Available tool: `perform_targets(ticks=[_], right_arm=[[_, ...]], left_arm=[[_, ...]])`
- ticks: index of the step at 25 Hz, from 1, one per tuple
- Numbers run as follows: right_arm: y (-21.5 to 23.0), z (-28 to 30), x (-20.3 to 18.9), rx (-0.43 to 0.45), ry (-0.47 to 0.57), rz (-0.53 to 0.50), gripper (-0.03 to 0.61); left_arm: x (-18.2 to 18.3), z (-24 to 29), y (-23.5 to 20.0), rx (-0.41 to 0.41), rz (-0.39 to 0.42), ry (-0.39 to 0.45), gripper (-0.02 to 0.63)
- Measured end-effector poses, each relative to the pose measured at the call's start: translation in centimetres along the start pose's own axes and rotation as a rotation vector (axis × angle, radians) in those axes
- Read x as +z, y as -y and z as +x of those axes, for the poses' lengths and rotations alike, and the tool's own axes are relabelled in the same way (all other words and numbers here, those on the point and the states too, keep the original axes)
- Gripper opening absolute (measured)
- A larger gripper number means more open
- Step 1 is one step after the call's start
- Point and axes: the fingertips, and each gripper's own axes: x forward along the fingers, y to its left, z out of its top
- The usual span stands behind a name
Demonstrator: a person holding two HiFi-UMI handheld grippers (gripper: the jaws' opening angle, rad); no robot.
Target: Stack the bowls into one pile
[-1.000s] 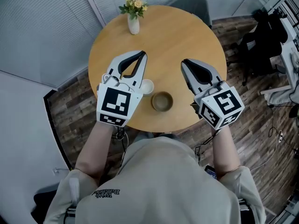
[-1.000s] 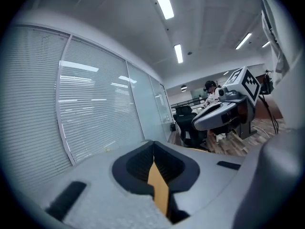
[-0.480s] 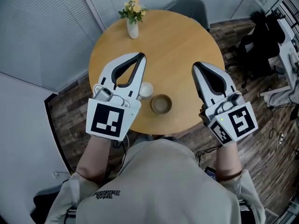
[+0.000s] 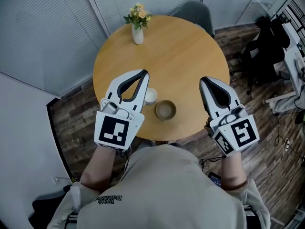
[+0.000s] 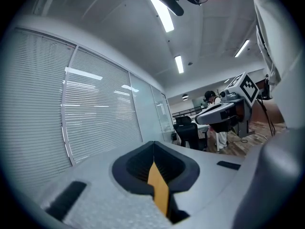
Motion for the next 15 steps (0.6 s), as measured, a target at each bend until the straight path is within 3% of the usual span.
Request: perform_targets(ticks=[15], right_arm=[[-0.43,-0.02,-0.04,0.008,-0.001,-0.014,0.032]], left_arm=[[-1.3,-0.87,0.25,-0.002,0.013,-0.033,0.021]])
